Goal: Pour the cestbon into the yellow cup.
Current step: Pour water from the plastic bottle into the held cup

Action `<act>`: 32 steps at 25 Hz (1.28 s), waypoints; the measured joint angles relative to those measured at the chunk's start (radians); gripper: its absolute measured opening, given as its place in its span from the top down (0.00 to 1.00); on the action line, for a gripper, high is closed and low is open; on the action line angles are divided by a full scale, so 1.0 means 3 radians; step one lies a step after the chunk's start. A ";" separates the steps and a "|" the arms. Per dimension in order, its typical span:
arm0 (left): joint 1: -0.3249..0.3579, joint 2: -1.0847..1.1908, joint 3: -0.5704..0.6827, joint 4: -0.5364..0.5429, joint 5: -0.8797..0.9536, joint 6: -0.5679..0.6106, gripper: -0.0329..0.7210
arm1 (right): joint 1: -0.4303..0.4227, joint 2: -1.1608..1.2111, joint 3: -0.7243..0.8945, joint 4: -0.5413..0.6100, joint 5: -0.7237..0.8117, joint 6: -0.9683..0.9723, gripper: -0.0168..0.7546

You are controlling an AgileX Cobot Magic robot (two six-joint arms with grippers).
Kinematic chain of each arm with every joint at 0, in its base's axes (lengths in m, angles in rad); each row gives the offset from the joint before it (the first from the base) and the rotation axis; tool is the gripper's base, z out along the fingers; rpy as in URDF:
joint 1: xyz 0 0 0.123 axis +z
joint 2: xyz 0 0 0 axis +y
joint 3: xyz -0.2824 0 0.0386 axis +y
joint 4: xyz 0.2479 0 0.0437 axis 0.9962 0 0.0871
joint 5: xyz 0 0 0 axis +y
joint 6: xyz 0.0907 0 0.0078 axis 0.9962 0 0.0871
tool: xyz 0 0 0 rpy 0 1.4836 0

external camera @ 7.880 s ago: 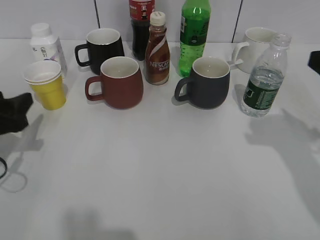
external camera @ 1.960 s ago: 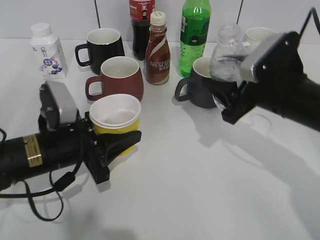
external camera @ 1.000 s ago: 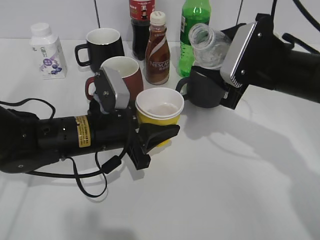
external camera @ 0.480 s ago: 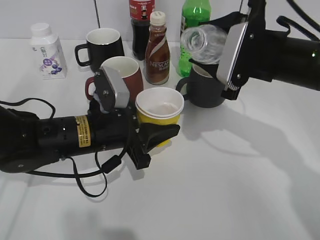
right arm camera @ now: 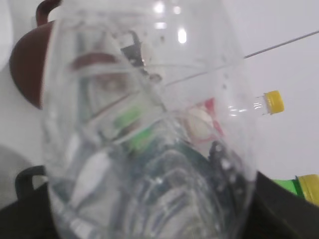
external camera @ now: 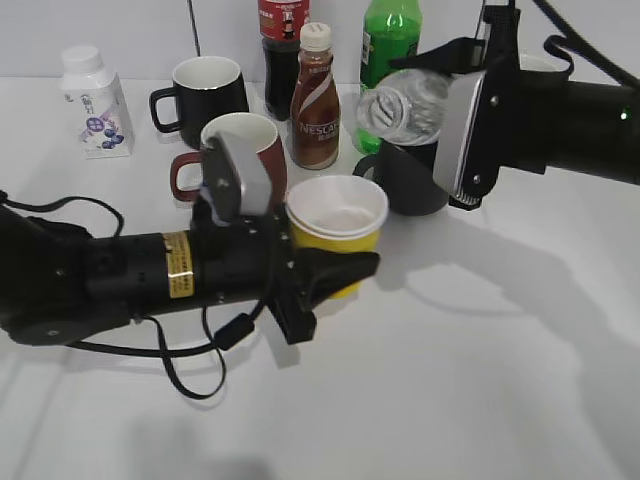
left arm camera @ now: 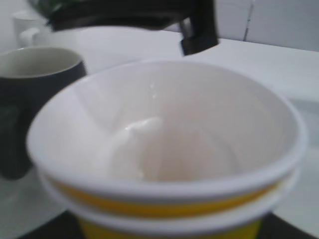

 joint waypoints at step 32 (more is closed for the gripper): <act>-0.0155 -0.0274 -0.0026 0.0068 0.0293 -0.0112 0.53 | 0.0000 0.0000 0.0000 -0.0170 0.0121 -0.0666 0.36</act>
